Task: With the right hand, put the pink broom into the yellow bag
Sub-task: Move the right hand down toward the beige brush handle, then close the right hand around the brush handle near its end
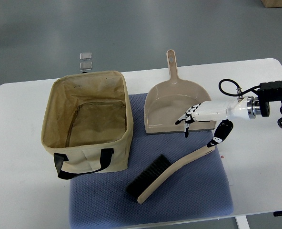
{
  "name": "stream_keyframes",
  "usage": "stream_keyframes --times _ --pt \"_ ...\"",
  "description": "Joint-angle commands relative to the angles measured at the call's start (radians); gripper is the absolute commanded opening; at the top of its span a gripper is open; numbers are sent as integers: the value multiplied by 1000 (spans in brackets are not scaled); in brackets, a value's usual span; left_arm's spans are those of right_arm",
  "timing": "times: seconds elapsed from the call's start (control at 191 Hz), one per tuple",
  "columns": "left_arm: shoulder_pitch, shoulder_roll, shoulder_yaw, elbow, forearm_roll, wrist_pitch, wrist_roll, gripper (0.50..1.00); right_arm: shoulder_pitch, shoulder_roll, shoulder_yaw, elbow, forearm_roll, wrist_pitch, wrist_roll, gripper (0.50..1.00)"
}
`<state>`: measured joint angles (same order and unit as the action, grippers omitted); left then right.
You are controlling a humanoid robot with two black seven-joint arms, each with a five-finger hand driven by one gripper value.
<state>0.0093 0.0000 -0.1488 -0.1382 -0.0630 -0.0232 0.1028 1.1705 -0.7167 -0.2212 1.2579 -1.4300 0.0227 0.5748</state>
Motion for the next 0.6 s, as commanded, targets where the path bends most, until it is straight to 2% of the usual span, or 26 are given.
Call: stream_keyframes --times 0.0,0.246,0.596 --pt "0 0 0 0 0 0 0 1000 -35 0 3 8 0 -21 -6 930" --pt "0 0 0 0 0 0 0 1000 -97 14 10 12 2 -79 -58 930" --pt "0 0 0 0 0 0 0 1000 -157 28 10 12 0 -176 -61 928"
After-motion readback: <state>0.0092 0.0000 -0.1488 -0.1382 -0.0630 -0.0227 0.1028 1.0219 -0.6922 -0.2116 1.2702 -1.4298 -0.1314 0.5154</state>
